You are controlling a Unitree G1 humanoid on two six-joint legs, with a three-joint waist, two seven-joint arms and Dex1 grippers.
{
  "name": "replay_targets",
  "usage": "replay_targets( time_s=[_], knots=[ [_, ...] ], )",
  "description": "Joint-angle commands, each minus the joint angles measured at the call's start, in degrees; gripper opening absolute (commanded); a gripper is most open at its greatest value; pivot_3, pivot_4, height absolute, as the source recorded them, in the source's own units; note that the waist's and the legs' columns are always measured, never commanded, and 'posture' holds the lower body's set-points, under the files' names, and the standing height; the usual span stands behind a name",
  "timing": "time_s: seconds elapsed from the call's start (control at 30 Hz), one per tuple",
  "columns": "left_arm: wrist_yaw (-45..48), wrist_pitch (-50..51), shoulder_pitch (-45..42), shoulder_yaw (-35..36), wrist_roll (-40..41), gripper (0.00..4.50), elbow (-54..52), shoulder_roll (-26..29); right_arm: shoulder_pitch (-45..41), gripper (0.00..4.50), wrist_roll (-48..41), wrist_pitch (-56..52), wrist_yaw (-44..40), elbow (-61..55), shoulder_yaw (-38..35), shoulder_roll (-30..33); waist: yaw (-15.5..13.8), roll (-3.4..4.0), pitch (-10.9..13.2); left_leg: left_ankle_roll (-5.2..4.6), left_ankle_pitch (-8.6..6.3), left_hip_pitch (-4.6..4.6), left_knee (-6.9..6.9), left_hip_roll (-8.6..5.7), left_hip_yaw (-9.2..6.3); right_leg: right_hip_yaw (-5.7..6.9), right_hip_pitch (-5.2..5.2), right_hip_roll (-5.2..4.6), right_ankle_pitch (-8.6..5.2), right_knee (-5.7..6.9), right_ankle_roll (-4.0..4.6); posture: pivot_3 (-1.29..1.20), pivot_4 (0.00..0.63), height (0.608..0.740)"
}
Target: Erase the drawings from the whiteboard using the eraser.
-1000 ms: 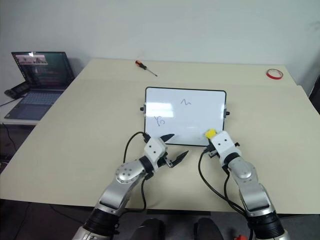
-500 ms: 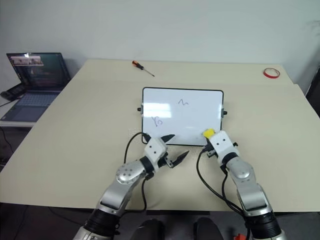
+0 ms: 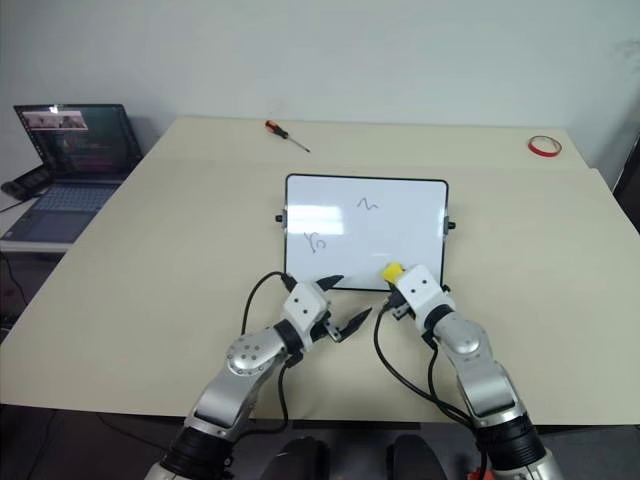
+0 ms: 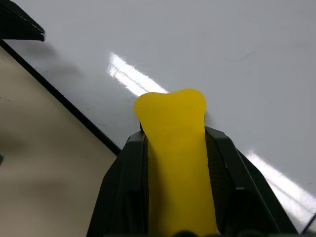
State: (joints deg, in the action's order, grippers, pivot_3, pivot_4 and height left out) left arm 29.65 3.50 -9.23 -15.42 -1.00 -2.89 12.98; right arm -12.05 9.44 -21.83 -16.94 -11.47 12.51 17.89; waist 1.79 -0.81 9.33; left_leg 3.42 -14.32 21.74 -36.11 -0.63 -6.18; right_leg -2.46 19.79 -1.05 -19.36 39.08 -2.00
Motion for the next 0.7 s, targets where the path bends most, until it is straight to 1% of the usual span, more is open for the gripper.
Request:
replay_targets(
  time_s=[0.03,0.23,0.4,0.6,0.7],
  knots=[
    [0.2,-0.4,-0.6,0.2,0.5,4.5,-2.7,0.0,-0.1,1.2,3.7,-3.1,3.7,1.9,-3.7,2.2,-0.1,-0.03,0.0,0.0,0.0,-0.01,0.0,0.0,-0.01,0.0,-0.03,0.0,0.0,0.0,0.0,0.0,0.15,0.74],
    [0.7,-0.7,-1.1,-0.2,0.5,4.5,-2.2,-0.1,5.0,1.2,3.3,-4.1,1.8,-2.0,-4.6,5.4,-0.8,-0.06,0.0,0.0,0.0,-0.01,-0.03,-0.11,-0.06,0.01,-0.15,-0.04,0.0,-0.05,-0.01,0.0,0.15,0.74],
    [0.9,-1.0,-1.6,-0.2,0.5,4.5,-1.6,-0.3,8.6,1.2,3.7,-5.6,0.6,-4.9,-4.7,7.1,-0.7,-0.08,0.0,0.0,0.0,-0.03,-0.02,-0.09,-0.07,0.01,-0.16,-0.06,0.0,-0.06,-0.01,0.0,0.15,0.74],
    [1.0,-1.3,-1.8,-0.2,0.5,4.5,-1.1,-0.5,9.1,1.2,3.9,-6.8,-0.1,-5.7,-4.7,7.7,-0.4,-0.08,0.0,0.0,0.0,-0.05,-0.02,-0.08,-0.07,0.02,-0.16,-0.05,0.0,-0.07,-0.01,0.0,0.15,0.74],
    [0.7,-1.3,-2.0,-0.2,0.4,4.5,-1.0,-0.8,7.4,1.2,3.3,-6.6,-0.2,-5.2,-4.2,6.5,-0.3,-0.09,0.0,0.0,0.0,-0.04,-0.02,-0.07,-0.07,0.02,-0.16,-0.05,-0.01,-0.07,-0.01,0.0,0.15,0.74]
  ],
)
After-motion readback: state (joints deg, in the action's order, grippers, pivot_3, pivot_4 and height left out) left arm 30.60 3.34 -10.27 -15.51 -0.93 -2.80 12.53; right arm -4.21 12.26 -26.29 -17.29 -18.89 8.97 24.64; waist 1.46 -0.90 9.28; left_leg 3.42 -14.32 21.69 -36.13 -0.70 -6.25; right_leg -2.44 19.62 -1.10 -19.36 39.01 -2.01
